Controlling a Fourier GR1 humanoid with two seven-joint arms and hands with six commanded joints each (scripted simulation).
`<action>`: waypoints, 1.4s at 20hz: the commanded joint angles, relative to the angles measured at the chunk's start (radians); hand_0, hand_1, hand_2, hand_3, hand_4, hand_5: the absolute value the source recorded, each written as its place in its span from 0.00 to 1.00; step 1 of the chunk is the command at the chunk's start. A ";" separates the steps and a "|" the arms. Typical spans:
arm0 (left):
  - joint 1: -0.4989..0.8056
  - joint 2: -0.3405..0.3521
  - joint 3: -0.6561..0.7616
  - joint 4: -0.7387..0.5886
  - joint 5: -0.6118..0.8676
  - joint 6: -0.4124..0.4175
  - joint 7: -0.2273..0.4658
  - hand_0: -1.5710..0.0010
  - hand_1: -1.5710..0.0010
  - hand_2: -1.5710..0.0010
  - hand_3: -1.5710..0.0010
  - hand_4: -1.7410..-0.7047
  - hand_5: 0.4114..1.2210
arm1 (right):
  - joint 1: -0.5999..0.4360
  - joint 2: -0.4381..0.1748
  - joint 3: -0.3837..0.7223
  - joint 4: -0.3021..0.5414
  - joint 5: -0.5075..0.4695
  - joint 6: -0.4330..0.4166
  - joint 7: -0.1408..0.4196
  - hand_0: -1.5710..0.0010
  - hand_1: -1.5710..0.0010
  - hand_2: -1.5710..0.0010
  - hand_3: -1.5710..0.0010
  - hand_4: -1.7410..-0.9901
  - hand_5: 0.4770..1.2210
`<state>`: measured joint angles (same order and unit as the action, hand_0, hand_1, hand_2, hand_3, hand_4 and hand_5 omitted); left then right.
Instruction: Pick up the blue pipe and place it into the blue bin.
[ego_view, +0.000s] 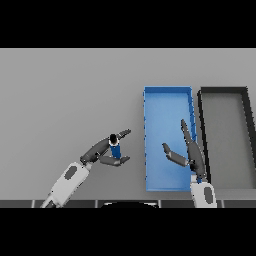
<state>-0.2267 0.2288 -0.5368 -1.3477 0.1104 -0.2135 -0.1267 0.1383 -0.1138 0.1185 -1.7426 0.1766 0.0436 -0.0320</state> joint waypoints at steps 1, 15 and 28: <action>-0.003 -0.013 0.000 0.009 -0.003 0.008 -0.004 0.98 0.91 0.86 0.93 0.43 0.25 | 0.000 0.000 0.005 -0.008 0.003 0.001 0.000 1.00 1.00 1.00 1.00 0.73 0.17; 0.008 -0.074 -0.033 -0.065 -0.011 0.081 -0.070 0.06 0.05 0.05 0.09 0.03 0.96 | -0.009 -0.004 -0.005 0.000 -0.010 0.008 0.010 1.00 1.00 1.00 1.00 0.74 0.17; -0.038 -0.072 -0.060 -0.239 0.008 0.083 0.076 0.00 0.00 0.00 0.05 0.00 1.00 | 0.010 -0.024 -0.015 -0.012 -0.013 0.015 -0.024 1.00 1.00 1.00 1.00 0.82 0.17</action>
<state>-0.2652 0.1570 -0.5966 -1.5867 0.1202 -0.1317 -0.0514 0.1480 -0.1377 0.1037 -1.7543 0.1632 0.0588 -0.0557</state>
